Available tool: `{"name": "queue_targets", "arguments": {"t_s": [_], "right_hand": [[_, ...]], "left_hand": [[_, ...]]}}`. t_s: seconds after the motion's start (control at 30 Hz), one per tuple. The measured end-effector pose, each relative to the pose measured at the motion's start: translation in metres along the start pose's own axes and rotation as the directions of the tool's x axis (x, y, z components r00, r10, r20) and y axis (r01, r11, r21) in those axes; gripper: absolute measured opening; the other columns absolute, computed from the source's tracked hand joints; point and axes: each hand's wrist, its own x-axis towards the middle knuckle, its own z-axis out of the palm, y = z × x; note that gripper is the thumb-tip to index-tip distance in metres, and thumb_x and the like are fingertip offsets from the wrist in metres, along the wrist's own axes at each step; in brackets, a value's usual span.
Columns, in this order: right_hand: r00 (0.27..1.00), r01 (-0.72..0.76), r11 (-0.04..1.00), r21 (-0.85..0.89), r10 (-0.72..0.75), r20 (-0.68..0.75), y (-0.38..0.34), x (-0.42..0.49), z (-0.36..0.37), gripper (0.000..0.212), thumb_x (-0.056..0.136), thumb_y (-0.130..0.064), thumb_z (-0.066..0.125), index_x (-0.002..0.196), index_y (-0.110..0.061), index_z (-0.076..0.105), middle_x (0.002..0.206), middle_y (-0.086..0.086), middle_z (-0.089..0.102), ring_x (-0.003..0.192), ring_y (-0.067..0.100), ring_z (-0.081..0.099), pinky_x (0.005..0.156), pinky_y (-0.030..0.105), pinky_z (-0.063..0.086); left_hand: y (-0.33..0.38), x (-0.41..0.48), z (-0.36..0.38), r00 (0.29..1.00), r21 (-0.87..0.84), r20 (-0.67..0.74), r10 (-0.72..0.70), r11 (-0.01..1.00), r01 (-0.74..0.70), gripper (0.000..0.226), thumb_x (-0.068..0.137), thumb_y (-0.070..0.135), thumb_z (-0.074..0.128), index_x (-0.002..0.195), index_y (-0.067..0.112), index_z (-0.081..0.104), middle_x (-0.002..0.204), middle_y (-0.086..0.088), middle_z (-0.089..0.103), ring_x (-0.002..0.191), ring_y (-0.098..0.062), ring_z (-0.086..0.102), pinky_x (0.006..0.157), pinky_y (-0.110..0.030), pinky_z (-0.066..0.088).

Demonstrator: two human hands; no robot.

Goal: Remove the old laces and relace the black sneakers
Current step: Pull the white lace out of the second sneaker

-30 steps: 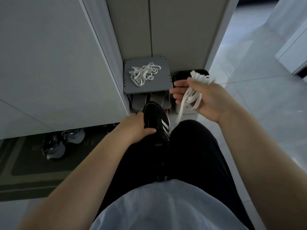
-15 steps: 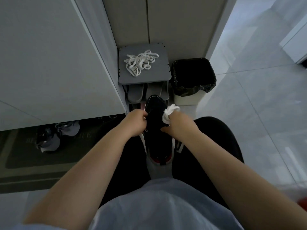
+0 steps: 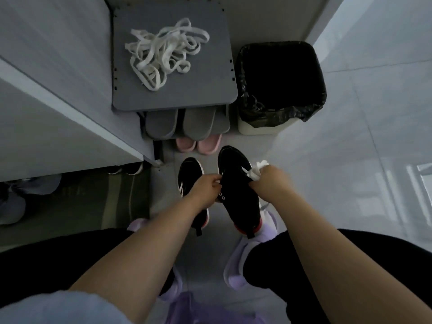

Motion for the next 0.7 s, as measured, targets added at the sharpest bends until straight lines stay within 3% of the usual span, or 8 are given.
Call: {"name": "queue_targets", "arguments": {"t_s": [0.07,0.13,0.2,0.3,0.43,0.5,0.6,0.7], "right_hand": [[0.998,-0.015,0.999,0.031,0.013,0.054,0.006,0.024,0.023,0.013,0.084,-0.017,0.054,0.093,-0.012,0.045,0.080,0.008,0.055,0.083,0.029,0.060,0.063,0.026,0.038],[0.993,-0.044,0.998,0.044,0.039,0.111,0.010,0.043,0.050,0.020,0.085,-0.020,0.057,0.099,-0.008,0.051,0.086,0.011,0.059,0.091,0.032,0.061,0.068,0.028,0.039],[0.981,-0.081,0.995,0.052,0.071,0.178,0.012,0.058,0.075,0.027,0.087,-0.022,0.057,0.106,-0.003,0.055,0.096,0.015,0.063,0.096,0.033,0.061,0.071,0.028,0.041],[0.967,-0.117,0.993,0.029,0.107,0.232,0.014,0.070,0.093,0.030,0.092,-0.022,0.053,0.112,0.000,0.056,0.106,0.018,0.064,0.101,0.035,0.060,0.073,0.029,0.040],[0.968,-0.218,0.926,0.307,0.163,0.192,0.017,0.078,0.081,0.014,0.088,-0.017,0.057,0.090,-0.006,0.065,0.099,0.016,0.070,0.095,0.034,0.064,0.079,0.038,0.051],[0.968,-0.238,0.865,0.442,0.172,0.184,0.008,0.074,0.055,0.007,0.087,-0.013,0.058,0.082,-0.012,0.063,0.094,0.014,0.072,0.085,0.029,0.066,0.068,0.037,0.051],[0.973,-0.172,0.851,0.496,0.066,0.223,-0.012,0.058,0.000,0.019,0.088,-0.011,0.055,0.104,-0.004,0.062,0.083,0.006,0.072,0.043,0.006,0.051,0.042,0.015,0.039],[0.991,-0.029,0.847,0.530,-0.046,0.127,-0.031,0.028,-0.063,0.016,0.091,-0.018,0.055,0.099,-0.010,0.066,0.082,-0.002,0.073,0.039,0.004,0.047,0.035,0.009,0.031]], "left_hand": [[-0.022,0.020,0.010,0.999,-0.015,-0.007,-0.043,0.999,0.043,0.039,0.090,-0.009,0.035,0.117,0.002,0.060,0.070,-0.006,0.058,0.061,-0.013,0.057,0.056,-0.019,0.054],[-0.045,0.040,0.013,0.997,0.018,-0.028,-0.071,0.997,0.071,0.037,0.090,-0.006,0.036,0.115,0.004,0.061,0.081,-0.012,0.064,0.074,-0.023,0.063,0.069,-0.031,0.055],[-0.066,0.058,0.011,0.996,0.072,-0.037,-0.086,0.993,0.088,0.034,0.091,-0.001,0.039,0.116,0.006,0.061,0.099,-0.016,0.067,0.091,-0.027,0.064,0.077,-0.028,0.049],[-0.083,0.081,0.012,0.996,0.143,-0.015,-0.091,0.985,0.093,0.035,0.092,0.004,0.041,0.121,0.009,0.059,0.111,-0.012,0.066,0.102,-0.023,0.060,0.080,-0.021,0.040],[-0.089,0.099,0.022,0.982,0.196,0.015,-0.187,0.964,0.181,0.040,0.095,0.006,0.035,0.131,0.013,0.050,0.124,-0.015,0.056,0.111,-0.028,0.054,0.090,-0.027,0.039],[-0.087,0.098,0.027,0.967,0.224,-0.005,-0.255,0.942,0.250,0.043,0.096,0.008,0.035,0.137,0.016,0.040,0.131,-0.015,0.050,0.117,-0.030,0.050,0.097,-0.032,0.038],[-0.073,0.083,0.027,0.974,0.267,-0.019,-0.224,0.938,0.221,0.051,0.093,0.007,0.044,0.141,0.014,0.032,0.138,-0.014,0.042,0.123,-0.029,0.045,0.102,-0.033,0.036],[-0.053,0.058,0.012,0.992,0.230,-0.031,-0.121,0.965,0.125,0.057,0.090,0.010,0.053,0.142,0.013,0.029,0.140,-0.012,0.040,0.125,-0.027,0.044,0.105,-0.035,0.036]]}}
